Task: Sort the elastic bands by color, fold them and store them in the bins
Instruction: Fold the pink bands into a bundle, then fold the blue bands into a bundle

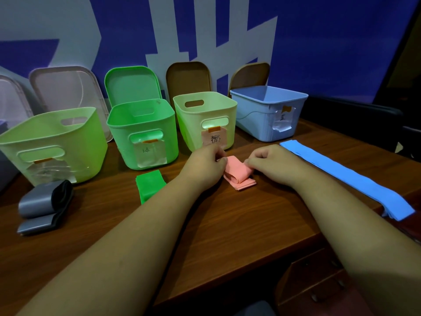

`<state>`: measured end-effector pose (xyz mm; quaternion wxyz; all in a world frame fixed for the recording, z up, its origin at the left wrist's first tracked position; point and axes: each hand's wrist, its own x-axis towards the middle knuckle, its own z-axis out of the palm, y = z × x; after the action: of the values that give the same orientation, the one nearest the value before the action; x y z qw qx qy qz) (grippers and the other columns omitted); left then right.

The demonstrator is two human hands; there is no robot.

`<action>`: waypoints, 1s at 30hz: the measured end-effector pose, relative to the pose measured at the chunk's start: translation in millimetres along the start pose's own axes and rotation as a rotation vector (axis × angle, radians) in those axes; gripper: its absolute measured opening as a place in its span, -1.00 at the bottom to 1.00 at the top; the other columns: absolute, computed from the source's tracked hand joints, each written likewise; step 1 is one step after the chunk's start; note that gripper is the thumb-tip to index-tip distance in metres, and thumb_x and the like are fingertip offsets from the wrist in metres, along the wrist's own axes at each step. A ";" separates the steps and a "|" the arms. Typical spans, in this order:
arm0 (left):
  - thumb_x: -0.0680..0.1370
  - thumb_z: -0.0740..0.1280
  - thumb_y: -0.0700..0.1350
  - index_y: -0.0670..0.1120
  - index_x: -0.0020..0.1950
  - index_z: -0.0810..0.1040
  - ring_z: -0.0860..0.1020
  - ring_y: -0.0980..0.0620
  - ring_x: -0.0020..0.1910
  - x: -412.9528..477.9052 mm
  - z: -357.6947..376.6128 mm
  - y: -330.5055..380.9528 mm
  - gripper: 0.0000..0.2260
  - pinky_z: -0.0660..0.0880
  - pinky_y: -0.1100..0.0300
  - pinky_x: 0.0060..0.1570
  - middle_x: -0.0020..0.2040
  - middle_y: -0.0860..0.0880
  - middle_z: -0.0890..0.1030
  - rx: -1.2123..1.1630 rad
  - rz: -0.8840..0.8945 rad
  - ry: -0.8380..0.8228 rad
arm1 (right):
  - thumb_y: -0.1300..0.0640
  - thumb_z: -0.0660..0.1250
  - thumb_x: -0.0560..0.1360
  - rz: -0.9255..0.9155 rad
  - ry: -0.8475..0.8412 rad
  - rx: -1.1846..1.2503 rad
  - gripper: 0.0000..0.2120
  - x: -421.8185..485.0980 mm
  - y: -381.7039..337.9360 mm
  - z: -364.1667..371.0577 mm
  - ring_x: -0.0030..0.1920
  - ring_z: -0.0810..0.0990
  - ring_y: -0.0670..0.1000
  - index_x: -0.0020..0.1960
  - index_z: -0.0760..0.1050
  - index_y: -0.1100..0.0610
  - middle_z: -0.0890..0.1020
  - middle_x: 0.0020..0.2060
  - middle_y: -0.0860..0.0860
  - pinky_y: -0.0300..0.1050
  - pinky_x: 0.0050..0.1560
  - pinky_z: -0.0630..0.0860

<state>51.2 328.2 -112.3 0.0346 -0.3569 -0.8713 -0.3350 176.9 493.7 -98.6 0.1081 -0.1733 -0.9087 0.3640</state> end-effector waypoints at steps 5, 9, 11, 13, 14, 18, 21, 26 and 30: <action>0.68 0.33 -0.04 0.05 0.23 0.65 0.54 0.08 0.08 2.6 2.5 -1.4 -0.83 0.46 0.17 0.02 0.15 0.05 0.63 -0.006 -0.027 0.016 | -0.05 0.34 0.55 0.055 -0.011 0.043 -0.76 1.3 -7.6 1.6 -0.20 0.45 0.02 -0.25 0.57 0.02 0.51 -0.27 0.04 0.00 -0.12 0.37; 0.67 0.33 -0.06 0.05 0.23 0.64 0.52 0.10 0.09 2.4 2.1 -1.7 -0.83 0.44 0.19 0.02 0.12 0.08 0.59 -0.005 -0.025 0.009 | -0.04 0.34 0.55 0.088 -0.056 -0.008 -0.72 0.8 -8.7 2.1 -0.20 0.46 0.02 -0.21 0.61 0.13 0.53 -0.27 0.05 0.00 -0.13 0.38; 0.64 0.35 -0.06 0.05 0.21 0.65 0.55 0.09 0.08 1.9 0.8 -1.5 -0.83 0.46 0.20 0.01 0.09 0.09 0.60 -0.021 -0.032 -0.008 | -0.05 0.34 0.55 0.069 -0.086 -0.047 -0.72 0.6 -8.4 2.5 -0.17 0.50 0.03 -0.20 0.61 0.12 0.54 -0.25 0.04 0.00 -0.11 0.40; 0.60 0.38 -0.07 0.07 0.19 0.65 0.56 0.09 0.07 1.6 0.5 -1.0 -0.82 0.49 0.20 0.00 0.09 0.09 0.61 -0.036 -0.042 -0.021 | -0.06 0.35 0.55 0.053 -0.091 -0.063 -0.75 -0.1 -6.7 1.5 -0.09 0.59 0.00 -0.10 0.67 0.10 0.66 -0.17 -0.02 0.02 -0.05 0.51; 0.59 0.39 -0.07 0.08 0.18 0.65 0.57 0.09 0.07 1.0 0.6 -0.4 -0.82 0.51 0.19 0.01 0.09 0.09 0.61 -0.038 -0.043 -0.024 | -0.05 0.36 0.55 0.046 -0.089 -0.062 -0.80 -1.1 -5.6 0.9 -0.04 0.62 -0.02 -0.07 0.69 0.04 0.70 -0.11 -0.06 0.04 0.02 0.56; 0.59 0.40 -0.10 0.05 0.23 0.65 0.58 0.11 0.08 -0.7 1.9 2.0 -0.78 0.56 0.18 0.05 0.11 0.09 0.62 -0.036 -0.008 -0.015 | 0.01 0.45 0.53 0.002 -0.075 -0.043 -0.96 -3.3 -2.3 -0.7 0.01 0.63 -0.03 -0.04 0.66 -0.07 0.68 -0.03 -0.09 -0.04 0.01 0.57; 0.60 0.39 -0.11 0.03 0.25 0.65 0.59 0.09 0.11 -3.5 1.2 6.3 -0.77 0.60 0.10 0.14 0.14 0.08 0.63 0.002 0.051 0.029 | 0.00 0.45 0.54 -0.003 0.006 0.013 -0.96 -2.1 -0.1 -0.4 -0.02 0.63 -0.02 -0.02 0.64 -0.07 0.68 -0.05 -0.06 -0.06 -0.09 0.53; 0.60 0.34 -0.11 0.03 0.18 0.67 0.56 0.10 0.12 -5.0 -4.5 32.4 -0.80 0.59 0.08 0.15 0.12 0.07 0.61 0.122 0.228 0.091 | 0.00 0.37 0.58 0.051 0.179 0.116 -0.90 0.7 8.2 -4.8 -0.13 0.65 -0.01 -0.05 0.66 -0.05 0.72 -0.13 -0.04 -0.09 -0.15 0.52; 0.62 0.32 -0.12 0.02 0.13 0.69 0.58 0.10 0.04 9.4 -0.6 72.8 -0.82 0.53 0.14 0.03 0.06 0.07 0.66 0.142 0.243 -0.008 | -0.01 0.40 0.53 0.045 0.322 -0.007 -0.88 1.7 27.2 -36.4 -0.19 0.65 -0.02 -0.11 0.65 0.00 0.71 -0.23 -0.05 -0.13 -0.20 0.51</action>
<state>91.1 371.4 -68.4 0.0964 -0.4579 -0.8433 -0.2643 193.4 535.5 -91.6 0.2436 -0.2503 -0.8768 0.3305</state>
